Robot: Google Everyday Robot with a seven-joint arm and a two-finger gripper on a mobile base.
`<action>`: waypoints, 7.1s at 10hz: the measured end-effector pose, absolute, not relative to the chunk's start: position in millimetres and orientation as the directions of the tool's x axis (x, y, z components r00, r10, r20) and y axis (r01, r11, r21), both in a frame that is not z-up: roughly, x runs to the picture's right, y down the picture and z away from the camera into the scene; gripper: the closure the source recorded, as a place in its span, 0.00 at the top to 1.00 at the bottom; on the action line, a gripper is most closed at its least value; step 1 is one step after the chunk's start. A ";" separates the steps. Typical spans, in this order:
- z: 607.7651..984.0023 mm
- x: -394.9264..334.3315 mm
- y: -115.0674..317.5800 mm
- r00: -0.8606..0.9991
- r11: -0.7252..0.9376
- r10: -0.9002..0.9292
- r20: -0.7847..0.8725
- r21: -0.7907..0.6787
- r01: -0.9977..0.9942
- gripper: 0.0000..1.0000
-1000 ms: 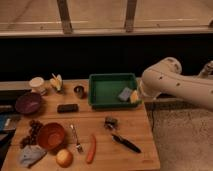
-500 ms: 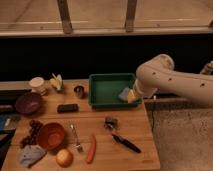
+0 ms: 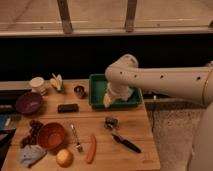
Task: Place brush in red bowl
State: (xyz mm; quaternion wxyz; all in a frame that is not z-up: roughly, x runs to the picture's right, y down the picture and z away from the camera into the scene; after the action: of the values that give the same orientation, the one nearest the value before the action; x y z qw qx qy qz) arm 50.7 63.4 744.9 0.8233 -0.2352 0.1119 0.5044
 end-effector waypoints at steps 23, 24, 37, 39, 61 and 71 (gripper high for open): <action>803.5 72.3 239.3 0.303 0.152 0.601 -0.740 -0.266 -0.952 0.62; 801.8 75.0 240.5 0.295 0.154 0.602 -0.742 -0.255 -0.955 0.57; 788.7 61.9 245.4 0.311 0.146 0.631 -0.711 -0.285 -0.947 0.00; 792.1 59.0 247.3 0.310 0.137 0.630 -0.712 -0.291 -0.947 0.00; 804.2 40.5 245.5 0.315 0.116 0.661 -0.681 -0.321 -0.940 0.12; 775.9 46.6 147.2 0.385 0.218 0.751 -0.537 -0.349 -0.911 0.00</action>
State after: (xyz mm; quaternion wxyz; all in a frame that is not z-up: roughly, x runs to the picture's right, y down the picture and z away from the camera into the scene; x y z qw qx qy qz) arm 46.6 147.2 775.9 0.7700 -0.3158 0.1274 0.5396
